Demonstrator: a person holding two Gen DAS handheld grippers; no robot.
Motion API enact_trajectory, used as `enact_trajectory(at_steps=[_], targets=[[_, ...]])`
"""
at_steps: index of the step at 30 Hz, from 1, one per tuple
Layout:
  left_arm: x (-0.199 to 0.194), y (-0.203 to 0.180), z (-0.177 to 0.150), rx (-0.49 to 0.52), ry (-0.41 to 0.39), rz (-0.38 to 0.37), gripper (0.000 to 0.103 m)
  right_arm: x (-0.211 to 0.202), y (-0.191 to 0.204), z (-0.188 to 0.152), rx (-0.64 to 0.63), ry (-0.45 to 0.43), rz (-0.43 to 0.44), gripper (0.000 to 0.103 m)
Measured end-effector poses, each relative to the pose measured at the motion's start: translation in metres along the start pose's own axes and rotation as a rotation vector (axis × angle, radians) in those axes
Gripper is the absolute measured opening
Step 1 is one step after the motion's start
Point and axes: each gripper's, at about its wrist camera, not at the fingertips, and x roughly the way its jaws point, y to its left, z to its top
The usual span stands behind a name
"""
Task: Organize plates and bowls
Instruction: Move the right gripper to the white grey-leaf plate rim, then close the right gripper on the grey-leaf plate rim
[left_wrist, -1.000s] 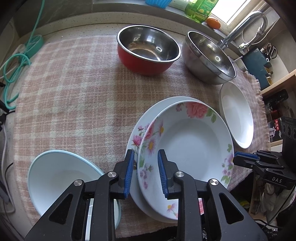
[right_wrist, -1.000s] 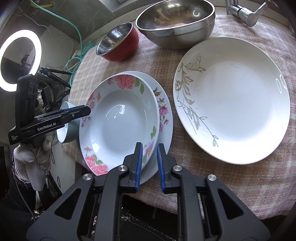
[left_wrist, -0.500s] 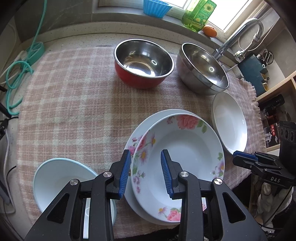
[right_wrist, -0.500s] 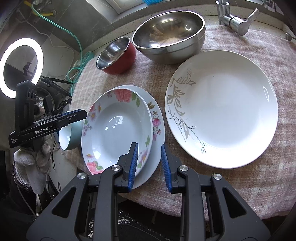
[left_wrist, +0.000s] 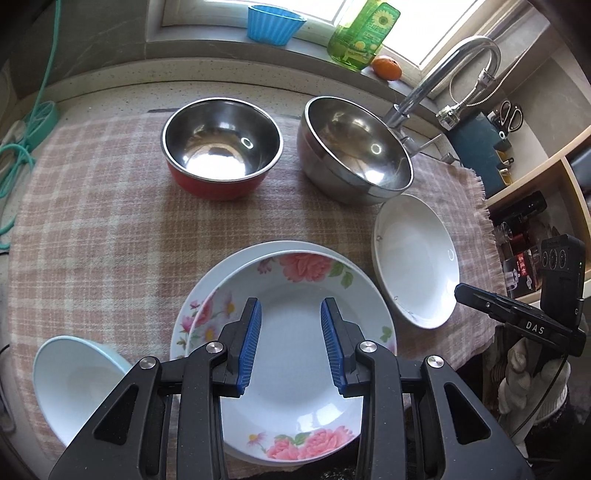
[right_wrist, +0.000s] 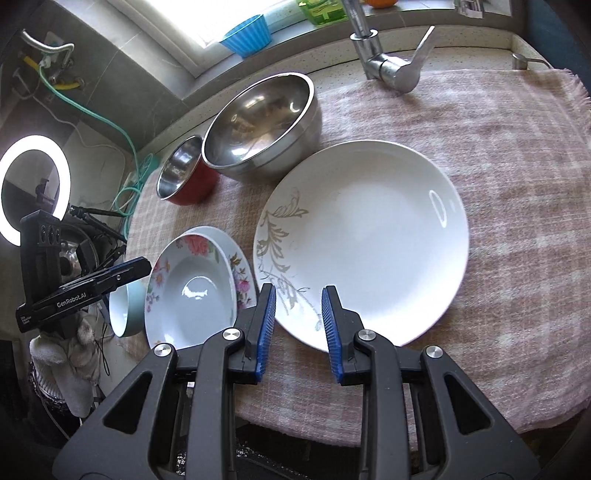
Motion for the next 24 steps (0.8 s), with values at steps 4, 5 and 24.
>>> enact_trajectory(at_steps=[4, 5, 24], targets=[[0.007, -0.016, 0.006, 0.023, 0.001, -0.012, 0.032, -0.009, -0.021, 0.006, 0.039, -0.031, -0.024, 0.026], [0.010, -0.020, 0.007, 0.026, 0.002, -0.014, 0.032, -0.011, -0.026, 0.008, 0.043, -0.038, -0.031, 0.026], [0.077, -0.068, 0.032, 0.041, 0.052, -0.054, 0.032, -0.013, -0.089, 0.020, 0.081, -0.037, -0.102, 0.026]])
